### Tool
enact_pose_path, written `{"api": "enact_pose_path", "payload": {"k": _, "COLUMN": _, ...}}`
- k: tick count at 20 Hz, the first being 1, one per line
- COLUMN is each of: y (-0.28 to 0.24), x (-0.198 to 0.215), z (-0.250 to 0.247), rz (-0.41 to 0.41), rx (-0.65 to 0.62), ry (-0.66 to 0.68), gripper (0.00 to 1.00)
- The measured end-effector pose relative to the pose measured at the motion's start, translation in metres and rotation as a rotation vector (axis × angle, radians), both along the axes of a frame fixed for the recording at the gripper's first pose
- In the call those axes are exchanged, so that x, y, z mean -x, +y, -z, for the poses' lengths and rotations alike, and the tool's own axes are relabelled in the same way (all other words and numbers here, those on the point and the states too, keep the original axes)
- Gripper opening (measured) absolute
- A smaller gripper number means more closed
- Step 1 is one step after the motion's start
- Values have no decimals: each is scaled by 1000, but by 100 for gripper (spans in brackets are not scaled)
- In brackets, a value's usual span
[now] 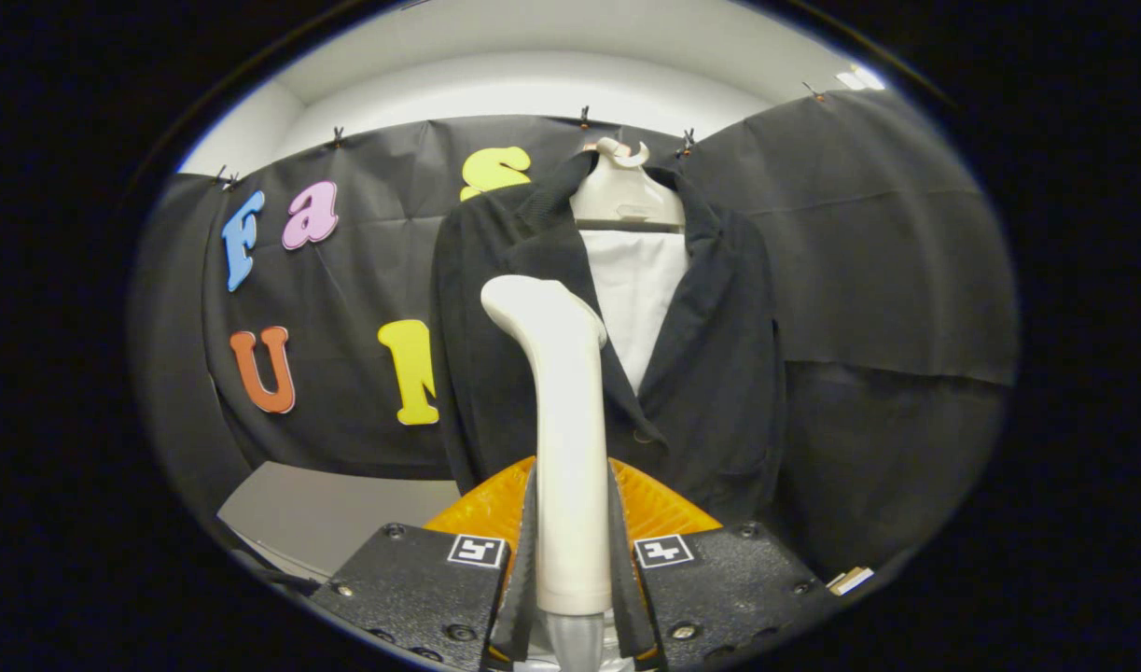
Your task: Iron the clothes twice with a garment steamer, once on the left side and once on the right side.
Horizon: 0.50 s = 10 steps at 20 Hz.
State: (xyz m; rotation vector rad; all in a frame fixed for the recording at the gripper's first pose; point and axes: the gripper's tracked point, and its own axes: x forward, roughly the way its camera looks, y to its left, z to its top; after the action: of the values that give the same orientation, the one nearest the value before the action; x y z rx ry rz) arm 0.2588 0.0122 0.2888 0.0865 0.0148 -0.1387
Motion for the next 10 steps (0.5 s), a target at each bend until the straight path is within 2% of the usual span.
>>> {"api": "enact_pose_path", "payload": {"k": 10, "y": -2, "x": 1, "z": 50, "rz": 24, "rx": 30, "ry": 76, "gripper": 37}}
